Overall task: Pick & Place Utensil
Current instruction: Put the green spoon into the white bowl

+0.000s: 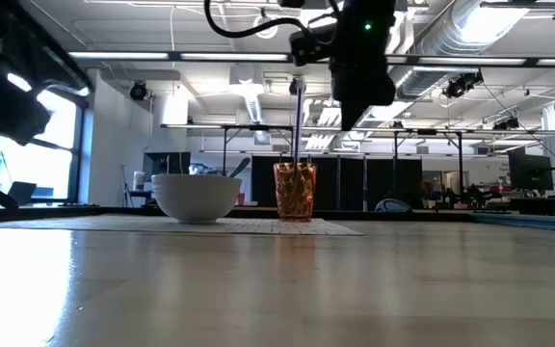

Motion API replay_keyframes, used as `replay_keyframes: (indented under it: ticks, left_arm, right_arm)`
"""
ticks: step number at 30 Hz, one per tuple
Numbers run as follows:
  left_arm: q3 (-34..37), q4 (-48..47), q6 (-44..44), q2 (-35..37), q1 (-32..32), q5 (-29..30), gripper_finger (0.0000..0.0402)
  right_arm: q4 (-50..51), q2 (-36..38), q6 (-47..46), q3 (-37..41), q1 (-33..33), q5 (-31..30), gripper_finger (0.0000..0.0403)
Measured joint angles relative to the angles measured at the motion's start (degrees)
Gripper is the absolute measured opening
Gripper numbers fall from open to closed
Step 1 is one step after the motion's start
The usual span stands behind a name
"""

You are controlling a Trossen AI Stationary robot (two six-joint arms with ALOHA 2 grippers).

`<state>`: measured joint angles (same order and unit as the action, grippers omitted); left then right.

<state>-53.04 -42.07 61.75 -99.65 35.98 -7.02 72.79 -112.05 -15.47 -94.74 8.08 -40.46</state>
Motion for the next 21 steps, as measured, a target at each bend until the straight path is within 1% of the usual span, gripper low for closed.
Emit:
replay_keyframes:
  ticks: [3,5,7,10,13,16,21]
  left_arm:
    - [-2.47,-1.39,-3.44,-0.22,-0.70,6.44,0.0010]
    - [-4.75,-2.59,-5.96,-0.43,-0.78,12.07,0.0010]
    - [-6.72,-3.98,-8.32,-0.69,-0.82,19.10,0.0010]
    - [-9.01,-4.31,-10.61,-0.50,-1.33,23.85,0.0010]
    - [-10.12,-6.07,-12.83,-0.51,-1.71,24.12,0.0010]
    - [-10.66,-5.50,-14.97,-0.48,-2.97,23.94,0.0010]
    - [-10.68,-6.49,-16.48,0.06,-4.85,22.44,0.0010]
  right_arm:
    - [3.43,0.00,-3.96,0.00,1.68,-0.34,0.0004]
    - [5.03,0.00,-6.24,0.00,2.73,-1.46,0.0003]
    - [7.08,0.02,-8.62,0.00,3.63,-2.37,0.0002]
    - [10.11,0.07,-13.14,0.00,4.78,-2.20,0.0001]
    - [12.66,0.07,-17.11,0.00,6.20,-1.49,0.0002]
    - [14.38,0.09,-20.23,0.00,8.11,-1.12,0.0001]
    - [14.56,0.09,-23.38,0.00,11.41,-1.08,0.0004]
